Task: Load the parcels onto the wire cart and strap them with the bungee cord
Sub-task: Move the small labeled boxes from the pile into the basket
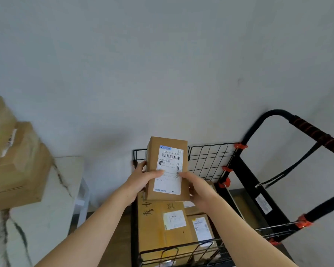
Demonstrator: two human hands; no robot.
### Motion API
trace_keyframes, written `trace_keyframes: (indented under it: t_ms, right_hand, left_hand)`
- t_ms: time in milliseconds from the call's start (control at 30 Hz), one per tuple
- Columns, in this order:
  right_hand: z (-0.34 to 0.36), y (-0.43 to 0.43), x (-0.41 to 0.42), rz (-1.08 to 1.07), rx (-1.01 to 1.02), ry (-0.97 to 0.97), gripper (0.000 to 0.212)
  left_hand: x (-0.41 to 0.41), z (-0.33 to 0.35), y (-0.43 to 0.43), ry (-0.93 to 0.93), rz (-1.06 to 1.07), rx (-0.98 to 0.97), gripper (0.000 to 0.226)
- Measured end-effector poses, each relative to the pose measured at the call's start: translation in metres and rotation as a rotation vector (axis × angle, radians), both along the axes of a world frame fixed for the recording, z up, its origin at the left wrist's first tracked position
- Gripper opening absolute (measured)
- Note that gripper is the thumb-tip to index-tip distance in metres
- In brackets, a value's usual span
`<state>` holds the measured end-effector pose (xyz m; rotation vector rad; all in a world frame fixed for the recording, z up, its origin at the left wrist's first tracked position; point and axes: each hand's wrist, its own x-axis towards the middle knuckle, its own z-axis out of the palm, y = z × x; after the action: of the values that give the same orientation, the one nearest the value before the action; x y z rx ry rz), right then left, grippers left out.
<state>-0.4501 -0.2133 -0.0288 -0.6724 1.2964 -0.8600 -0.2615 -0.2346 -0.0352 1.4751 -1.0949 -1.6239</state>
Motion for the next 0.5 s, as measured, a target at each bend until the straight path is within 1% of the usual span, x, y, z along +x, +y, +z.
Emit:
trace_keyframes:
  t_ms: [133,200,267,367,500]
  right_hand:
    - [-0.026,-0.036,-0.081,0.008,0.013,-0.002,0.031]
    - [-0.038,-0.051,-0.123,0.007,0.034,0.001,0.031]
    - [-0.050,-0.067,-0.164,0.007,0.066,0.021,0.033]
    - [-0.075,-0.091,-0.218,0.016,0.126,0.063,0.043]
    - [-0.106,-0.111,-0.265,0.042,0.208,0.057,0.051]
  left_hand:
    - [-0.082,-0.014,-0.030,-0.013,0.009,0.034,0.079]
    - [-0.127,-0.025,-0.044,-0.026,0.022,0.062,0.080]
    - [-0.171,-0.036,-0.057,-0.042,0.024,0.085,0.074]
    - [-0.228,-0.055,-0.075,-0.059,0.006,0.138,0.059]
    - [-0.276,-0.083,-0.093,-0.113,0.029,0.224,0.059]
